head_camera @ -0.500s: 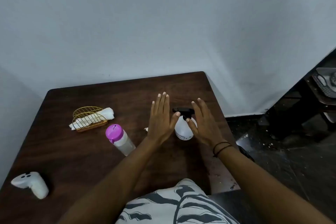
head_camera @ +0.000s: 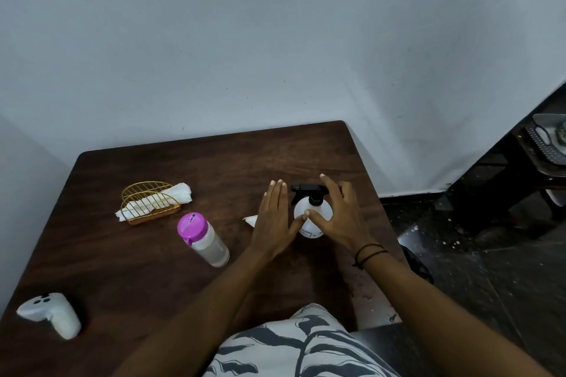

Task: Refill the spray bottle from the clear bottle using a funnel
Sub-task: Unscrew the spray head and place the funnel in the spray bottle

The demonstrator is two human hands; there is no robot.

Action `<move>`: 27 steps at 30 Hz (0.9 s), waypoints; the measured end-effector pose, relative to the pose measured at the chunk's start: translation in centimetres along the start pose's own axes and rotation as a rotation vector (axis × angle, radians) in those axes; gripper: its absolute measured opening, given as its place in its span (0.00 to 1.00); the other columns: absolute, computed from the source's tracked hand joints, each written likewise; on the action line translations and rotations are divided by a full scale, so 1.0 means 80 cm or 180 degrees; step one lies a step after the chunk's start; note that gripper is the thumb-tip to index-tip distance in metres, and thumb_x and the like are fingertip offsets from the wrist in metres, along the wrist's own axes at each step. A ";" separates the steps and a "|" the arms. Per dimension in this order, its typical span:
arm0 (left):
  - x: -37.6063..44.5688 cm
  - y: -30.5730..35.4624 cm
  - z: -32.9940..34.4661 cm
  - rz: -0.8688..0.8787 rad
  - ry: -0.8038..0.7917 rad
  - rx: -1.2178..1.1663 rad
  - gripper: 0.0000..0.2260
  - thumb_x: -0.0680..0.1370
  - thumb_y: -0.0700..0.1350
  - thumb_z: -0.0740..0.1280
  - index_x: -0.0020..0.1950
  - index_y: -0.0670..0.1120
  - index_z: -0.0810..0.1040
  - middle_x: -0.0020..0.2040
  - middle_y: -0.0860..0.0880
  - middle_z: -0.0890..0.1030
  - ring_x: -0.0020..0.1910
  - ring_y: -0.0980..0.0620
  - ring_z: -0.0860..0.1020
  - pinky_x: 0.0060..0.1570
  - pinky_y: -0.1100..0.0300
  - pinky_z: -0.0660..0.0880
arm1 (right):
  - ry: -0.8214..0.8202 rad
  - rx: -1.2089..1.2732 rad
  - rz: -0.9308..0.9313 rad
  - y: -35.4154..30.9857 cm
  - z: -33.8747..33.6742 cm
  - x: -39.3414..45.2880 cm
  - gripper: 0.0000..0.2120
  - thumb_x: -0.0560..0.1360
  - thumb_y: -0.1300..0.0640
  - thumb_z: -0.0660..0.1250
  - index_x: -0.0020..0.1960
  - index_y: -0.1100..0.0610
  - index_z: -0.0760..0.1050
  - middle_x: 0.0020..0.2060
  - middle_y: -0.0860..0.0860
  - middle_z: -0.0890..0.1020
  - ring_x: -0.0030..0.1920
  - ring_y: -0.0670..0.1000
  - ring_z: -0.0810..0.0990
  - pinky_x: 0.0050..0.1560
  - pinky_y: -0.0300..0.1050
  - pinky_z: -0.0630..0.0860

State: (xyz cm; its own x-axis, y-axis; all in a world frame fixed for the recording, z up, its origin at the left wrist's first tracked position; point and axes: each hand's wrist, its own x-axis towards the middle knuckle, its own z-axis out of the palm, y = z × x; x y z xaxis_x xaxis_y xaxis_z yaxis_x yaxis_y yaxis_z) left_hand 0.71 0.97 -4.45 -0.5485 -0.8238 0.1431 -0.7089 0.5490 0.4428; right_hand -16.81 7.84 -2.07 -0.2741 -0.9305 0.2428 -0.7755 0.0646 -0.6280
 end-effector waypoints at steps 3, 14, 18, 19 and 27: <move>-0.003 0.003 0.005 -0.0030 -0.0140 0.0006 0.37 0.80 0.63 0.58 0.80 0.39 0.55 0.81 0.42 0.54 0.81 0.46 0.46 0.79 0.52 0.45 | -0.0004 0.0332 0.0210 -0.004 0.003 0.003 0.39 0.70 0.40 0.73 0.76 0.48 0.62 0.62 0.50 0.73 0.60 0.46 0.68 0.59 0.46 0.70; 0.002 0.013 0.012 0.0122 -0.0595 0.0302 0.35 0.79 0.64 0.60 0.79 0.46 0.59 0.80 0.48 0.60 0.81 0.46 0.48 0.78 0.44 0.48 | 0.0220 0.0556 0.0183 -0.029 0.020 0.014 0.19 0.70 0.54 0.78 0.57 0.58 0.77 0.50 0.50 0.78 0.48 0.45 0.75 0.44 0.24 0.67; 0.006 0.020 0.015 0.0066 -0.0650 0.0302 0.31 0.81 0.60 0.60 0.79 0.45 0.59 0.79 0.47 0.62 0.81 0.46 0.51 0.79 0.48 0.48 | 0.0365 0.0578 0.0208 -0.029 0.017 0.013 0.19 0.70 0.57 0.78 0.58 0.59 0.78 0.51 0.52 0.80 0.48 0.45 0.77 0.46 0.23 0.69; 0.006 0.021 0.015 0.0092 -0.0620 0.0337 0.31 0.81 0.59 0.59 0.79 0.44 0.60 0.79 0.46 0.62 0.80 0.46 0.51 0.79 0.49 0.47 | 0.0359 0.0619 0.0194 -0.030 0.016 0.013 0.20 0.71 0.58 0.78 0.60 0.60 0.78 0.53 0.53 0.81 0.50 0.46 0.78 0.50 0.26 0.71; 0.004 0.020 0.015 0.0142 -0.0637 0.0557 0.32 0.82 0.59 0.58 0.78 0.40 0.60 0.79 0.44 0.62 0.81 0.45 0.51 0.79 0.48 0.43 | -0.0064 0.0646 -0.0027 -0.020 0.010 0.002 0.32 0.74 0.71 0.67 0.76 0.56 0.65 0.63 0.54 0.78 0.60 0.50 0.76 0.62 0.40 0.72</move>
State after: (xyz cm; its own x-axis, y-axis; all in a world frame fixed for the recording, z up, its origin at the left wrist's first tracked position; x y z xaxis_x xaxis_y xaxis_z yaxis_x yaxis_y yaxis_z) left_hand -1.13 1.77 -4.74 -0.6453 -0.7634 -0.0263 -0.7384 0.6146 0.2776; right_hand -15.15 7.31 -1.66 -0.2550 -0.9379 0.2352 -0.6468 -0.0154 -0.7625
